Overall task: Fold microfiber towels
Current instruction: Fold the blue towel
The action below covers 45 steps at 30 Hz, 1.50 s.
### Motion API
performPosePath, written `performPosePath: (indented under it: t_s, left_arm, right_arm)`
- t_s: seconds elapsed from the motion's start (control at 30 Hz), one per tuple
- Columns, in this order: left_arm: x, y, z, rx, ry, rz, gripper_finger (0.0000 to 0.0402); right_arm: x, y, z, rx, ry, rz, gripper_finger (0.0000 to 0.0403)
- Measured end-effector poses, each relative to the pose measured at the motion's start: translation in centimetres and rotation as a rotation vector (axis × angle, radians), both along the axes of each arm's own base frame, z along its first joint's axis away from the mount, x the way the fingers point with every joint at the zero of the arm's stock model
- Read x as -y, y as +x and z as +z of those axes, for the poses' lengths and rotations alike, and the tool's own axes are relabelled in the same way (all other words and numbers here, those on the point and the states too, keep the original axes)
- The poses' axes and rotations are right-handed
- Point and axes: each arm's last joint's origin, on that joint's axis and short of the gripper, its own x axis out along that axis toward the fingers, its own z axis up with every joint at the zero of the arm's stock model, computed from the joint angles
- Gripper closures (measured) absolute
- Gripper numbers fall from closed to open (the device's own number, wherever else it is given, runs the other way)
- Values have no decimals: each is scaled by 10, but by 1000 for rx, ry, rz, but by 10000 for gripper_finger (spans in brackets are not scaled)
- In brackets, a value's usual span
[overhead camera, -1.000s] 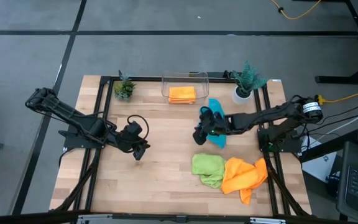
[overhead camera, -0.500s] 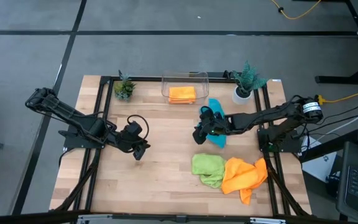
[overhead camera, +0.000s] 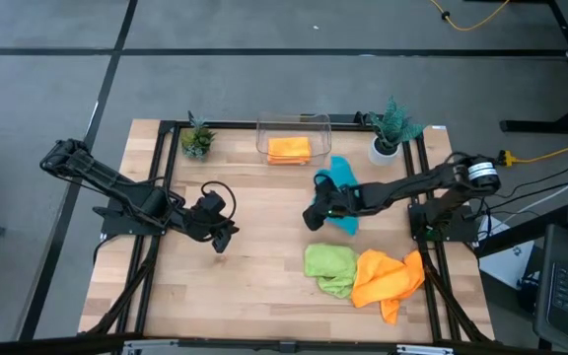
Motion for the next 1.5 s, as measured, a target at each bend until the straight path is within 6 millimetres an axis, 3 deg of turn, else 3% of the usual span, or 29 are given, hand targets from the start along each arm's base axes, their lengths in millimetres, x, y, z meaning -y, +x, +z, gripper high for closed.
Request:
performPosePath:
  t_s: [0.2, 0.37, 0.57, 0.83, 1.03, 1.1, 1.17, 1.33, 1.5]
  left_arm:
    - [0, 0, 0, 3, -3, 1, 270]
    - [0, 1, 1, 8, -6, 1, 270]
    - [0, 1, 1, 8, -6, 1, 270]
    - [0, 1, 1, 7, -6, 1, 270]
    - [0, 1, 1, 14, 9, 15, 270]
    - [-1, 1, 1, 19, 20, 26, 270]
    - [-1, 1, 1, 21, 25, 31, 270]
    - [-1, 1, 1, 21, 27, 31, 270]
    - [-1, 1, 1, 20, 29, 30, 270]
  right_arm:
    - [2, 4, -18, -44, 41, -35, 169]
    - [8, 6, -27, -67, -38, -95, 118]
    - [17, 9, -44, -121, -75, -83, 116]
    - [16, 11, -63, -154, -74, -153, 186]
    - [11, 18, -59, -137, -75, -131, 310]
    - [10, 23, -56, -130, -52, -73, 363]
    - [8, 29, -52, -122, -17, 28, 389]
    - [-6, 45, -32, -88, 125, 283, 396]
    - [-25, 63, 32, 84, 153, 476, 398]
